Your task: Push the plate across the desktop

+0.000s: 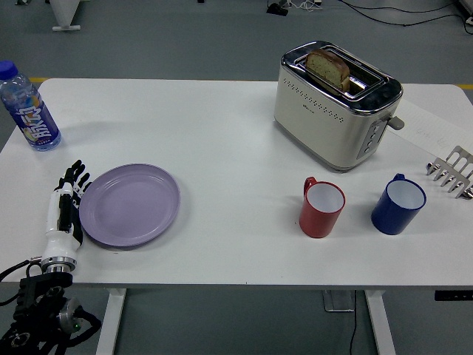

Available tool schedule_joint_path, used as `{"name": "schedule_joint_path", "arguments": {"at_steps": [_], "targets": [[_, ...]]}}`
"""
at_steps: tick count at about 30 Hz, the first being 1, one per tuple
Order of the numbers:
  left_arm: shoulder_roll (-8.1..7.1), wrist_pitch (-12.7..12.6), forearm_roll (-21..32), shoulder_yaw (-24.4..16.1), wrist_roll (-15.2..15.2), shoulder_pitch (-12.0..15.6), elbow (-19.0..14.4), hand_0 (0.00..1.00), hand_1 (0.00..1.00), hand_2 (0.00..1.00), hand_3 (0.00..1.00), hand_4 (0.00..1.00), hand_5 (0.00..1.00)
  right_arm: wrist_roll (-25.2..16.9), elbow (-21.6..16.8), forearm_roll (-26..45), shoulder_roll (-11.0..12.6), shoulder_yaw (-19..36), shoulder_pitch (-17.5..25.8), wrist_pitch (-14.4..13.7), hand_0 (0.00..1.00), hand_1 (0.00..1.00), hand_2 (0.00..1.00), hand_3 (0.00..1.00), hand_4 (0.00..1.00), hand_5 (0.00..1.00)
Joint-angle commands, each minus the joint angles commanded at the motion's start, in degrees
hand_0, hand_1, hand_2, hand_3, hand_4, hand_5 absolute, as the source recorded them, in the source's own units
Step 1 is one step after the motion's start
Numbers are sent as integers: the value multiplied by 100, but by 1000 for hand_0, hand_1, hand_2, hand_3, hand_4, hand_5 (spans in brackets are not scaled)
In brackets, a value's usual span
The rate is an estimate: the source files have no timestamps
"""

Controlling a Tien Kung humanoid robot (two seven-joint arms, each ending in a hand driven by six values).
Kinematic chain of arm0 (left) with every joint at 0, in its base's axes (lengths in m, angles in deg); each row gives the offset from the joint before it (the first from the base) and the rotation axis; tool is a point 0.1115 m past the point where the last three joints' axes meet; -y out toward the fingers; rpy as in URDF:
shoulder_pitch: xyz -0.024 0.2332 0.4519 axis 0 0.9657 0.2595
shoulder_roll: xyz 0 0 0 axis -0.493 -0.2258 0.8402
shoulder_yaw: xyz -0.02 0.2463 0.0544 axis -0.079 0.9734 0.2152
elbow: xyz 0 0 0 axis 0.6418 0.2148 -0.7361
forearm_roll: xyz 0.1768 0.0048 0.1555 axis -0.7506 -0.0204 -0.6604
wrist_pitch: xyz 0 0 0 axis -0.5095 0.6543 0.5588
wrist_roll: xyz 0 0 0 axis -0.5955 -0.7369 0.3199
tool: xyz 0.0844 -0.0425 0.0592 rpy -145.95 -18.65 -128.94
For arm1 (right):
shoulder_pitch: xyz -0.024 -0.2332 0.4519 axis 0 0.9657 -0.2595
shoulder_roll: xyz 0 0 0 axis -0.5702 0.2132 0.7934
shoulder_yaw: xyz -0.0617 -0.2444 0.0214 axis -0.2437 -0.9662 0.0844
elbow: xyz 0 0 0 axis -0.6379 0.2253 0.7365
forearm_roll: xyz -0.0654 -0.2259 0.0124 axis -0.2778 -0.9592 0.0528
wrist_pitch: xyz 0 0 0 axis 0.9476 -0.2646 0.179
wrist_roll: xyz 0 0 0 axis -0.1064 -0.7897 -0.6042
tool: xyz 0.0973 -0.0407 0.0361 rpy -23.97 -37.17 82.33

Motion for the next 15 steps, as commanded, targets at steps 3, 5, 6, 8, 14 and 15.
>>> {"name": "schedule_joint_path", "arguments": {"at_steps": [3,5,6,8,14,15], "targets": [[0,-41,122,64,-36,-17,19,846,899,920,888,600,998,-5,0,1,3,-5,-1,4,636,609,665,605,186,111],[0,-51,150,111,-50,-29,23,846,899,920,888,600,998,-7,0,7,3,-6,1,4,636,609,665,605,186,111],[0,-55,156,140,-53,-34,26,846,899,920,888,600,998,-8,0,6,5,-8,2,4,636,609,665,605,186,111],[0,-67,167,193,-62,-43,30,845,897,919,887,601,998,-10,0,2,7,-11,4,5,636,609,665,605,186,111],[0,-106,209,360,-88,-67,49,845,896,919,888,599,998,-9,0,-4,8,-11,8,5,636,609,665,605,186,111],[0,-118,218,414,-99,-76,51,845,896,919,888,599,998,-8,0,-8,8,-9,9,6,636,609,665,605,186,111]]}}
